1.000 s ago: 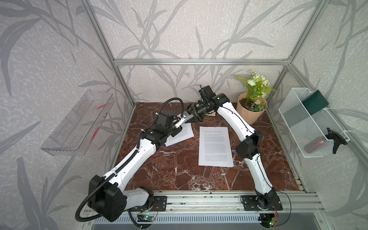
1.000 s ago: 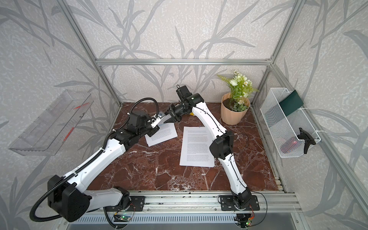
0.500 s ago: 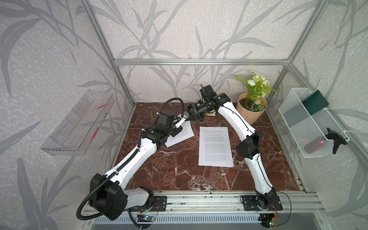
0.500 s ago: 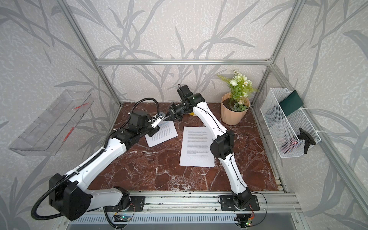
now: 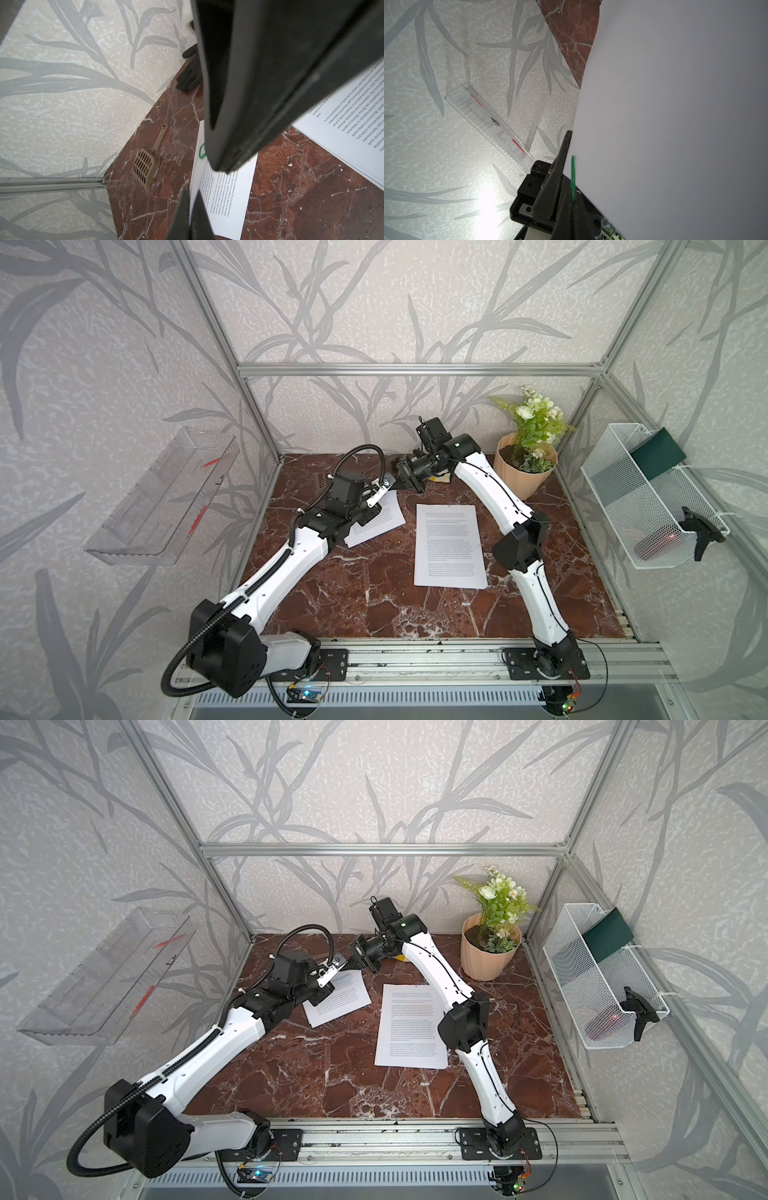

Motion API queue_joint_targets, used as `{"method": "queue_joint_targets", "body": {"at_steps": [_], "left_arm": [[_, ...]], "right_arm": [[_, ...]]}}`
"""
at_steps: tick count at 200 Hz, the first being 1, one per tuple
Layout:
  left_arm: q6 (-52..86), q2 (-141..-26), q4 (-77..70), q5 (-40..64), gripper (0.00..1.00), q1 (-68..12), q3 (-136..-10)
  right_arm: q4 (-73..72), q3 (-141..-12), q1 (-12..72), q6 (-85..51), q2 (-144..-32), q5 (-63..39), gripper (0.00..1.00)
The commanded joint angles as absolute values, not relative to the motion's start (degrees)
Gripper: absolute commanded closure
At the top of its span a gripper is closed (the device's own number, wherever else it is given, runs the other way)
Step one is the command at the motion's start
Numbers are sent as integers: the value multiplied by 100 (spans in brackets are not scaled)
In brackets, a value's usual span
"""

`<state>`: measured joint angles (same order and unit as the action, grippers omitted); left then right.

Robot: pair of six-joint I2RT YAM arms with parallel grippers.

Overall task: Unclip the paperclips from the documents
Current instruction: Remove the paper clip from the document.

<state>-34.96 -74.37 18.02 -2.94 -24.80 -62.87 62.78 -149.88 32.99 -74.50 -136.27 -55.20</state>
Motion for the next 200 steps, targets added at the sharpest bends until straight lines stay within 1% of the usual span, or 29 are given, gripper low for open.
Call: {"method": "queue_joint_targets", "body": {"at_steps": [1,83,200], "left_arm": [[-3659,-7452,1749,-290,100,-2489,-6447],[-3772,-7397,1801,-356,100,-2496,-6394],[-3820,-7375,1785,-351,100,-2490,-6354]], "right_arm": [[6283,-15084,3309,-7462,-13453,-5614,100],[6141,-15117,3216,-7593,-13428,-5660,100],[6328,-15125,3008,-7539,-13249,-5686,100]]}}
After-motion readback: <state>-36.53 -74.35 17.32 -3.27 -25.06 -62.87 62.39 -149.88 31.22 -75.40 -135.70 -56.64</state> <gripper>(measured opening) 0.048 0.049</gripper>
